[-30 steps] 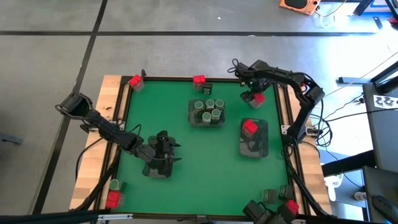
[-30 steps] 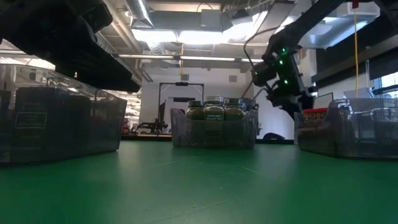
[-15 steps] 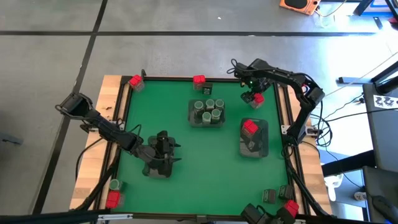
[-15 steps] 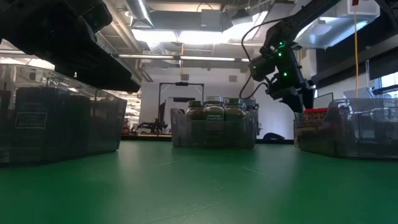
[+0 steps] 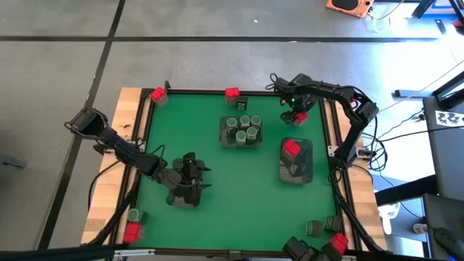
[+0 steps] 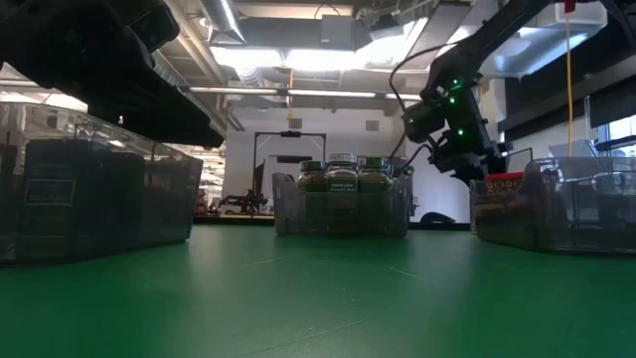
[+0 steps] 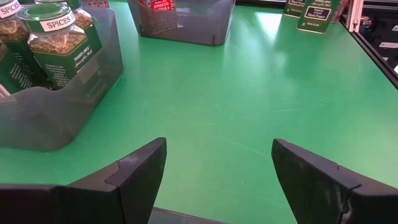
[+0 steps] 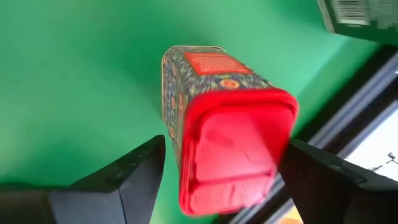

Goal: Sort spices by type
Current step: Put the red seasoning can into the right black bin

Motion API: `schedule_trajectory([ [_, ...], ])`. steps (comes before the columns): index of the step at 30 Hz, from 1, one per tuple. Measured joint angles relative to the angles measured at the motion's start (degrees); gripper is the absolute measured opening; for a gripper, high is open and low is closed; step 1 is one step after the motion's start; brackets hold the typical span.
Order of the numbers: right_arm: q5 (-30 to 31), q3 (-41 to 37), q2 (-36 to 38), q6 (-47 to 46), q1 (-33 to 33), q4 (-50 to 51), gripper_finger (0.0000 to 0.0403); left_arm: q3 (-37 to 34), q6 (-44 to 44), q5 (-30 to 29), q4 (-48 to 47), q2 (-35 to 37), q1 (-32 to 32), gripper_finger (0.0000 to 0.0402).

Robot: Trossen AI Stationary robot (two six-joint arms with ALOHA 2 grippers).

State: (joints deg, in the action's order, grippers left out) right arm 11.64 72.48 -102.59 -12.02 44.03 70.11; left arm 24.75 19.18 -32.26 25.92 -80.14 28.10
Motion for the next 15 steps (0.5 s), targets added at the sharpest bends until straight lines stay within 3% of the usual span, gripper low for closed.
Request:
schedule_trajectory([
  [7, -5.21, -3.03, 0.00, 0.74, -0.09, -4.75, 0.0292, 0.00, 0.02, -0.01, -0.01, 0.00, 0.00, 0.0290],
  [13, -5.23, -3.27, 0.00, 2.36, -0.12, -4.86, 0.0214, 0.00, 0.06, -0.01, 0.01, 0.00, 0.00, 0.0290],
  [15, -4.83, -3.26, 0.00, 3.61, -0.19, -4.99, 0.0209, 0.00, 0.07, -0.01, 0.01, 0.00, 0.00, 0.0290],
])
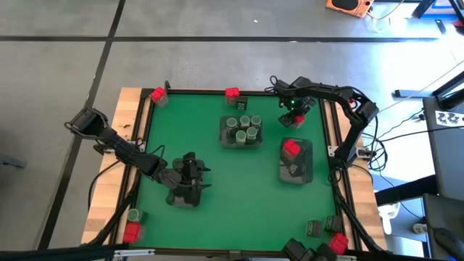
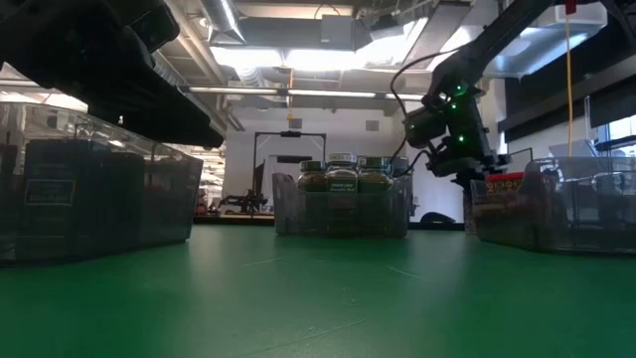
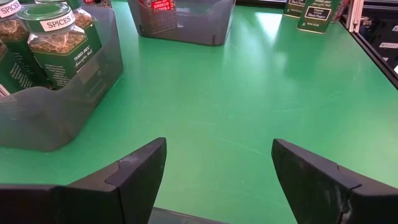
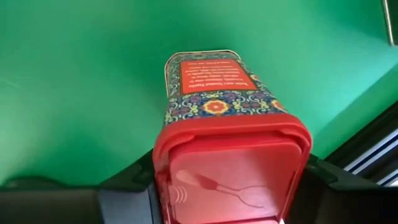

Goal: Sort spices by type
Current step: Put the red seasoning can into the right black bin

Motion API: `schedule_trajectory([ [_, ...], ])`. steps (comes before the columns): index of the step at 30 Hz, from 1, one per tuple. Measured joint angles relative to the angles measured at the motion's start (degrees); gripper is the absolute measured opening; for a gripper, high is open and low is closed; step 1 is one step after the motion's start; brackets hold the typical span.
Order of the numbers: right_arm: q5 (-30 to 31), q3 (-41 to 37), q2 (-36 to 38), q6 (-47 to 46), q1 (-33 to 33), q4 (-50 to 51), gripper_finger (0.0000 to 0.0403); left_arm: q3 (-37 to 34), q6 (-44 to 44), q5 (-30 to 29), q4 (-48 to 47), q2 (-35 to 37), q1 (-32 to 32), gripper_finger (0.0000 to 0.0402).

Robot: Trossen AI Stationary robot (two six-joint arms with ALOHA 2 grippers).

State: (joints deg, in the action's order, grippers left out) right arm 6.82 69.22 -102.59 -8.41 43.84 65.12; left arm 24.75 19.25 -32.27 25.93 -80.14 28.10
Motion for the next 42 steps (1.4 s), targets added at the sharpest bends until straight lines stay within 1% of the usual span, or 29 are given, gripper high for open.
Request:
schedule_trajectory([
  [4, 0.09, 1.12, 0.45, 2.53, 0.02, 0.32, 0.0209, 0.00, 0.37, 0.00, 0.02, 0.00, 0.00, 0.0290],
  [8, -0.12, 3.62, 3.52, 2.39, -1.24, 2.96, 0.0209, 0.00, 0.43, 0.00, 0.03, 0.00, 0.00, 0.0290],
  [14, -0.46, 7.46, 10.09, 1.25, -6.64, 8.45, 0.0209, 0.00, 0.37, 0.00, 0.11, 0.00, 0.00, 0.0290],
  [18, -0.47, 9.66, 14.26, 0.05, -11.40, 13.32, 0.0209, 0.00, 0.49, 0.00, 0.20, 0.00, 0.00, 0.0290],
  [21, -0.82, 10.19, 17.12, -1.19, -15.37, 16.42, 0.0209, 0.00, 2.01, 0.00, 0.24, 0.00, 0.00, 0.0290],
  [25, -3.46, 10.35, 20.08, -4.92, -21.32, 19.71, 0.0209, 0.00, 2.01, 0.00, 0.24, 0.00, 0.00, 0.0290],
  [31, -7.44, 10.35, 22.85, -12.90, -32.05, 22.04, 0.0209, 0.00, 1.96, -0.48, 0.22, 0.00, -0.07, 0.0290],
  [36, -7.98, 8.82, 22.97, -20.38, -42.07, 20.22, 0.0210, 0.00, 2.25, -1.67, 0.24, 0.00, -0.12, 0.0290],
  [42, -7.98, 1.30, 22.93, -26.50, -52.01, 11.76, 0.0211, 0.00, 2.66, -2.08, 0.30, 0.00, -0.12, 0.0290],
])
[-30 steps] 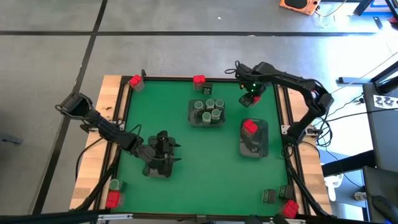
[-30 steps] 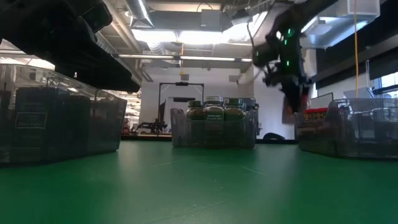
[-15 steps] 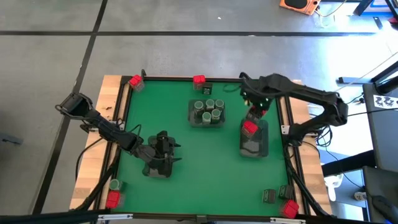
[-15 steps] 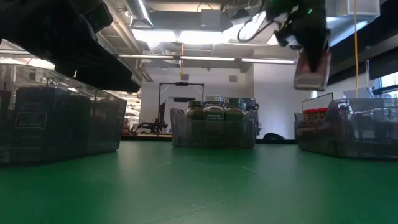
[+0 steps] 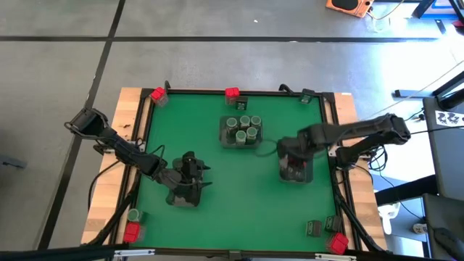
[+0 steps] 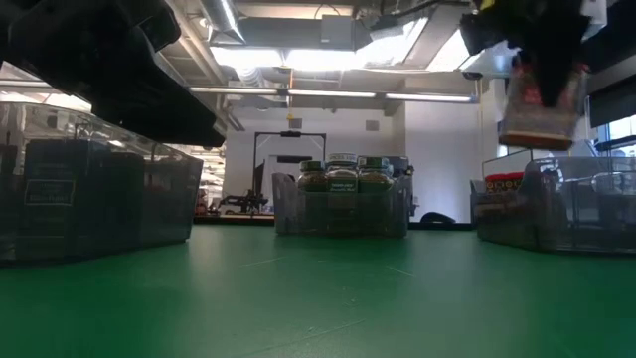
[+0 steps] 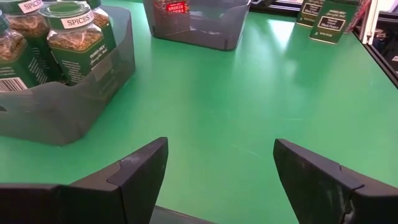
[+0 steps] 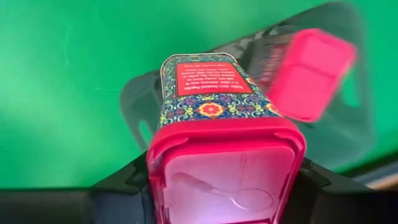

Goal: Sort spices by type
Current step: Put the red seasoning can into the right black bin

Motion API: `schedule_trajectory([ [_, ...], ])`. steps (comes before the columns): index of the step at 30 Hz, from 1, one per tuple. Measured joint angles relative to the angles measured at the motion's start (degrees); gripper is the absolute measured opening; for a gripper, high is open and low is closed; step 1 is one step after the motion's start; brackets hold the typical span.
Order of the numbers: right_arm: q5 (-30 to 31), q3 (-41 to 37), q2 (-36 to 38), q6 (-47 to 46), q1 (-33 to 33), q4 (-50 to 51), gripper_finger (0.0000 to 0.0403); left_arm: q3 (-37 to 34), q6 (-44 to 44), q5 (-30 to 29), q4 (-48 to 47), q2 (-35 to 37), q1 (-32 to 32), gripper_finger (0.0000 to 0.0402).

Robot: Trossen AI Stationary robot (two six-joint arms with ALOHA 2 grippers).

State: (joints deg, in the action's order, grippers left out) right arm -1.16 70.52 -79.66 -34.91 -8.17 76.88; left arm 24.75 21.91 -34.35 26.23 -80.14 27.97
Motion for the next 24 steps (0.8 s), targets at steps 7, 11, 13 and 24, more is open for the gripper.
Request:
schedule_trajectory([
  [7, 2.28, -8.91, -0.67, -2.32, -4.73, -8.01, 0.0212, 0.00, 0.22, -0.63, 0.14, 0.00, -0.01, 0.0290],
  [11, 6.64, -13.11, -1.24, -2.22, -4.54, -10.36, 0.0212, 0.00, 0.23, -0.66, 0.15, 0.00, -0.01, 0.0290],
  [13, 8.65, -14.58, -1.46, -1.91, -4.54, -11.83, 0.0212, 0.00, 0.47, -0.68, 0.16, 0.00, -0.01, 0.0290],
  [24, 17.84, -18.51, -1.95, 0.03, -4.56, -14.33, 0.0212, 0.02, 0.61, -0.85, 0.18, 0.00, -0.31, 0.0290],
])
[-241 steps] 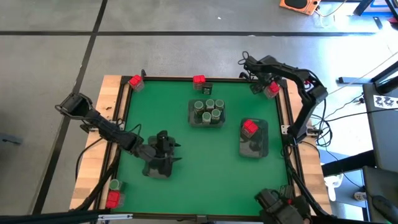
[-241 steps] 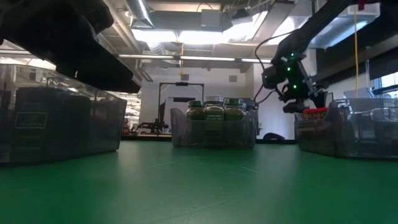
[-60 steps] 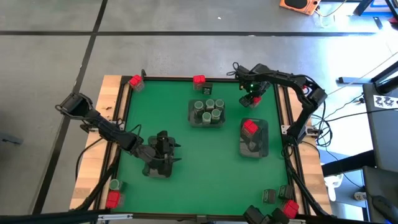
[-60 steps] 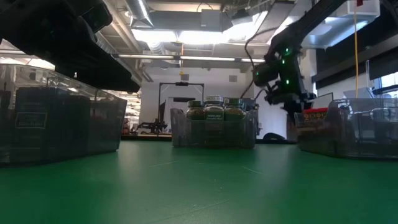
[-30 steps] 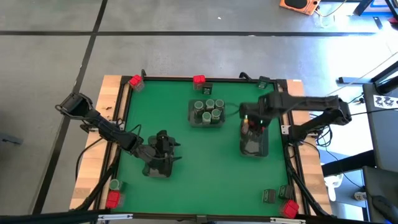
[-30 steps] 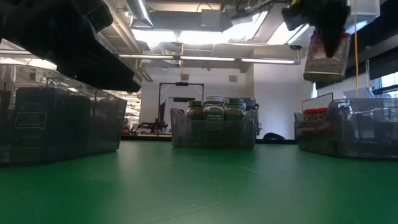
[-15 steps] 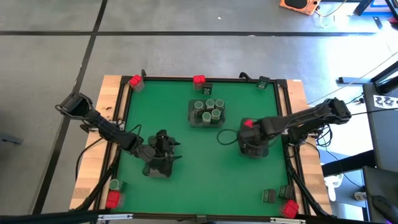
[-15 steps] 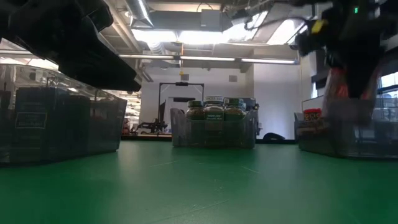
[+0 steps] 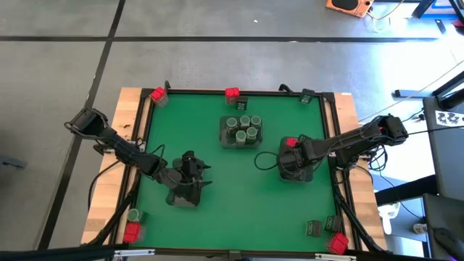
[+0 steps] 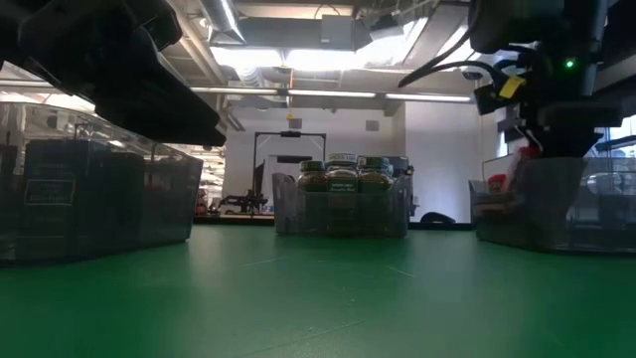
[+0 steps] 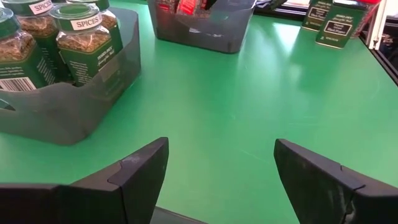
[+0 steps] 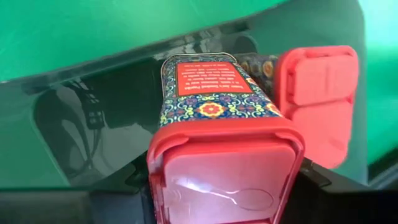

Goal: Sort spices by type
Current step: Put the red seasoning can into the right black bin

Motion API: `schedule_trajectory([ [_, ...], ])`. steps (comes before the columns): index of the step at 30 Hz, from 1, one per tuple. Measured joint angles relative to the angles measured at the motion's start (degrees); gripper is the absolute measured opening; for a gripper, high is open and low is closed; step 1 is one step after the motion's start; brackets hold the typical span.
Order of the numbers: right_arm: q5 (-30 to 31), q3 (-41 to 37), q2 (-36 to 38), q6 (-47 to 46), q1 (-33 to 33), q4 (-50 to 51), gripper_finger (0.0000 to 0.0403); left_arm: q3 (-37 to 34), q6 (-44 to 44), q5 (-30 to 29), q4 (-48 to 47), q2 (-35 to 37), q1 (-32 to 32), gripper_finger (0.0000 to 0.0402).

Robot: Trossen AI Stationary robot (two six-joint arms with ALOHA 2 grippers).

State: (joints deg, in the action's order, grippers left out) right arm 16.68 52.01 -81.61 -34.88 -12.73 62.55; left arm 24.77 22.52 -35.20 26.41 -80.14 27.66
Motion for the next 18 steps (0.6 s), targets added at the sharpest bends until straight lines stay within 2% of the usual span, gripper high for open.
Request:
schedule_trajectory([
  [5, -0.23, -1.69, -0.02, 1.16, 0.00, -3.70, 0.0220, 0.00, 0.02, 0.00, -0.02, 0.00, -0.02, 0.0290],
  [13, 0.70, -3.07, -0.02, 1.88, 0.00, -8.14, 0.0263, 0.00, 0.02, 0.02, -0.02, 0.00, -0.02, 0.0290],
  [18, -1.67, 2.25, -0.02, 2.04, -0.01, 2.06, 0.0296, 0.02, -0.30, 0.03, 1.11, 0.00, -0.12, 0.0290],
])
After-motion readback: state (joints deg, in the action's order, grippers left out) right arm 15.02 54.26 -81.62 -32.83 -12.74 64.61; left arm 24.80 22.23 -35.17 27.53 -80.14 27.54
